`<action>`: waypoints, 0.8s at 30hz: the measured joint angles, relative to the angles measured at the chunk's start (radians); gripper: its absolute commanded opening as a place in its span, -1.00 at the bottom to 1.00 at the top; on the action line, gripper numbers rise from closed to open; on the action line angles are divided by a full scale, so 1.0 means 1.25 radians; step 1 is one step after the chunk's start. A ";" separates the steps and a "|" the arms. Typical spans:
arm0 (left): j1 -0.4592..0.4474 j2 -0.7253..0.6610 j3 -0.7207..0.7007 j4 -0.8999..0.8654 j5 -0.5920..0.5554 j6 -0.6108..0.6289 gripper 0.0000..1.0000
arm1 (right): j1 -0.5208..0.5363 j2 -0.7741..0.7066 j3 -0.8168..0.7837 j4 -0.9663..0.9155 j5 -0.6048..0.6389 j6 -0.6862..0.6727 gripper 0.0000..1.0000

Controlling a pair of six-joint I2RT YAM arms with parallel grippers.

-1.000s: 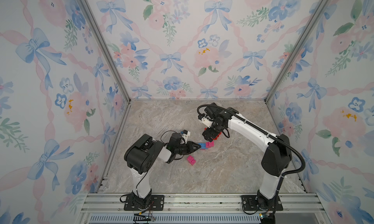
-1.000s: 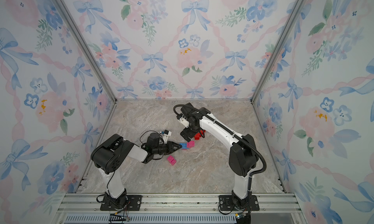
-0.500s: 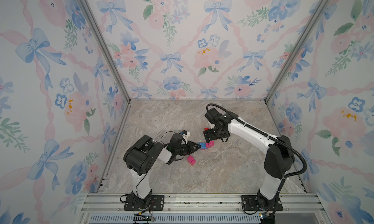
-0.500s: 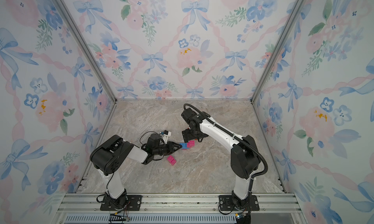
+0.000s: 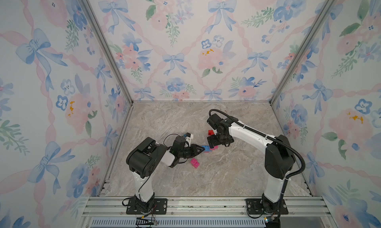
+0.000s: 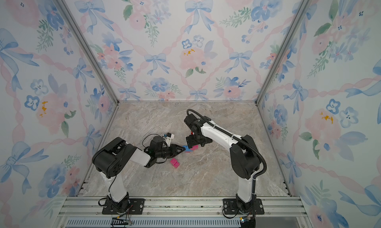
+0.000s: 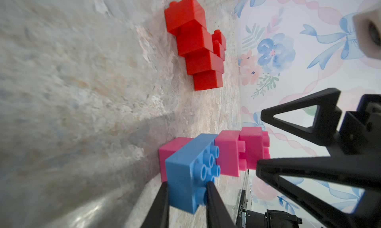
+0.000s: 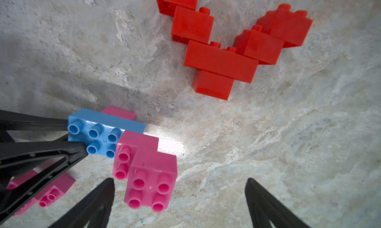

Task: Assemble the letter v with lego
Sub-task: Assemble the lego brick with the lego brick.

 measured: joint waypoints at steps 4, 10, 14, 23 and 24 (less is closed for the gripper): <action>0.000 0.001 0.000 0.002 0.000 0.000 -0.97 | 0.000 0.016 -0.001 0.009 -0.002 0.000 0.97; 0.000 0.004 0.000 0.008 -0.002 -0.001 -0.97 | 0.000 0.028 -0.001 0.023 -0.004 0.000 0.98; 0.000 0.004 0.000 0.009 -0.002 -0.001 -0.97 | 0.000 0.024 -0.003 0.027 -0.003 0.000 0.95; 0.000 0.006 -0.002 0.016 -0.002 0.000 -0.75 | -0.107 -0.219 -0.233 0.230 -0.159 0.083 0.95; 0.000 0.007 -0.002 0.018 -0.002 0.000 -0.70 | -0.127 -0.230 -0.243 0.250 -0.186 0.096 0.95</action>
